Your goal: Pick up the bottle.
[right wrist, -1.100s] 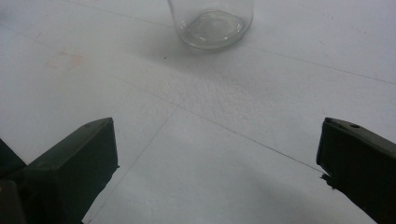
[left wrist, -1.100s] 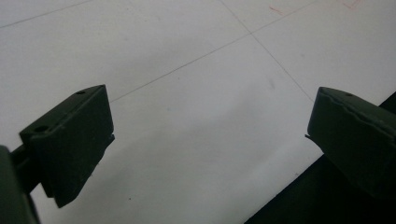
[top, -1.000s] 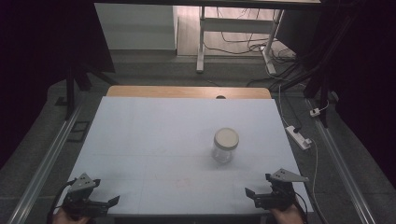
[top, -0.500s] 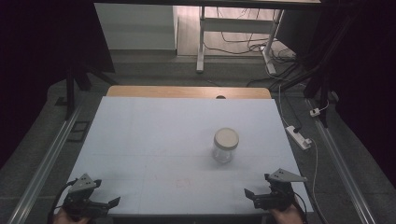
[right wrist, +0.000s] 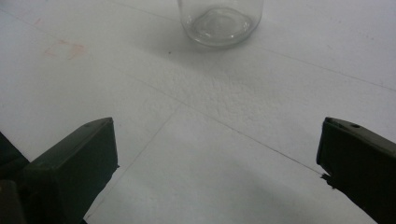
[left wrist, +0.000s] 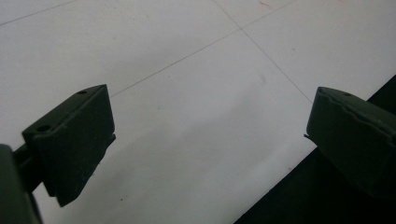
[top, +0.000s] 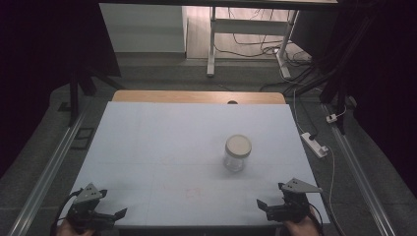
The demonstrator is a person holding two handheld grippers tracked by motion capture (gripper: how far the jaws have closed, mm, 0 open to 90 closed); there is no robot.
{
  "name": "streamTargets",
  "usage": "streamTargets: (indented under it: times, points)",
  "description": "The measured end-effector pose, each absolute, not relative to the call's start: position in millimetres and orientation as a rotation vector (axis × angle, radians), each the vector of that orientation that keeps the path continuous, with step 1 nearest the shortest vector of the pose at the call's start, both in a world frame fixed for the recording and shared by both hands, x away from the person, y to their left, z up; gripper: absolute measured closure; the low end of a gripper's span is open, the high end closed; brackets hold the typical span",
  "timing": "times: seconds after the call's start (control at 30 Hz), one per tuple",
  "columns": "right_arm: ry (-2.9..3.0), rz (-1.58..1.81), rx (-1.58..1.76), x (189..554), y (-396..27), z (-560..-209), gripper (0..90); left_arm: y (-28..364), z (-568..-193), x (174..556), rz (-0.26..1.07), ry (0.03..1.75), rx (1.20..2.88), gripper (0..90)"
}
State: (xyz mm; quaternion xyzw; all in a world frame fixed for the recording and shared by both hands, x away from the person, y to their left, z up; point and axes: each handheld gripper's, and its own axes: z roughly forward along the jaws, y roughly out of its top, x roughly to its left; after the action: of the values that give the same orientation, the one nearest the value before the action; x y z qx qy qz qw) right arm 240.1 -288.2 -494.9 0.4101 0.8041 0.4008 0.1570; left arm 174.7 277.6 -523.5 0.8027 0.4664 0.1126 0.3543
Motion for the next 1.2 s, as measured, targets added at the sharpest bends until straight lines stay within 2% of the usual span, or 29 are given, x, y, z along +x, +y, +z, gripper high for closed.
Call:
streamTargets:
  times: [1.2]
  points:
    - [2.307,1.214,1.05,249,-271,-482,0.0,279,-524,177,0.276,1.223,2.067,2.5]
